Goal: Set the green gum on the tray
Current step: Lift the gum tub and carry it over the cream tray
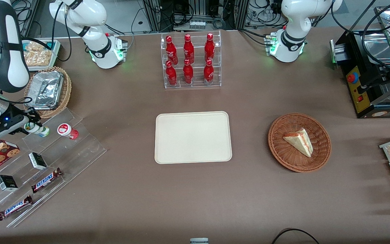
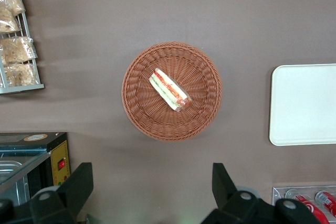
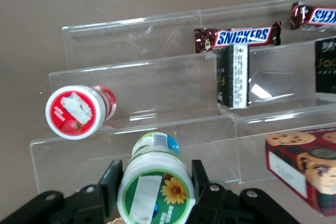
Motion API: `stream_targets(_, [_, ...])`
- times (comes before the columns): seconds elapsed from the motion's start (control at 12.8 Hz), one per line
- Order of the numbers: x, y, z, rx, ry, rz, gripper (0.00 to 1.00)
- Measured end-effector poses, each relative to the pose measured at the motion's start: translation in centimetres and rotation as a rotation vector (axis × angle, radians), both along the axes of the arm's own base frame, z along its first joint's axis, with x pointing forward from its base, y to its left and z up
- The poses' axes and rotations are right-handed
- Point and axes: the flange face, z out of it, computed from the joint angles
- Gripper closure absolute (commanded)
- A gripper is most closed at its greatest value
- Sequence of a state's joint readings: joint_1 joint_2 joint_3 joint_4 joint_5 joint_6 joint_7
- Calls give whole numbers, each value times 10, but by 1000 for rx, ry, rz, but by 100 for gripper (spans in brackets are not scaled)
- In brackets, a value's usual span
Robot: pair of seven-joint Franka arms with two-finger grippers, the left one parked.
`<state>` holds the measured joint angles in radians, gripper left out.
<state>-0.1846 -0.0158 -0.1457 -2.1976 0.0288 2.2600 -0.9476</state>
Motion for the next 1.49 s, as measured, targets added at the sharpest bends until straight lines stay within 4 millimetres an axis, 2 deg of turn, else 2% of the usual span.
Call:
stream_targets(0.16, [11,12,33,15,31,24,100])
stream_targets(0.31, [24,36,79,26,50,18,100])
stream_targets(0.47, [34,76,117,37,77,-13,100])
stream_targets(0.7, [42,154,146,42,92,-89,100])
stream_targets(0.94, [41,246,147,41,101,-182,100])
stream_targets(1.17, [31,350,127,20,133,-289,100])
stream_targets(1.25, [26,396,117,7,141,-335,100])
stream_targets(1.49, [22,485,91,-10,131,-421,100])
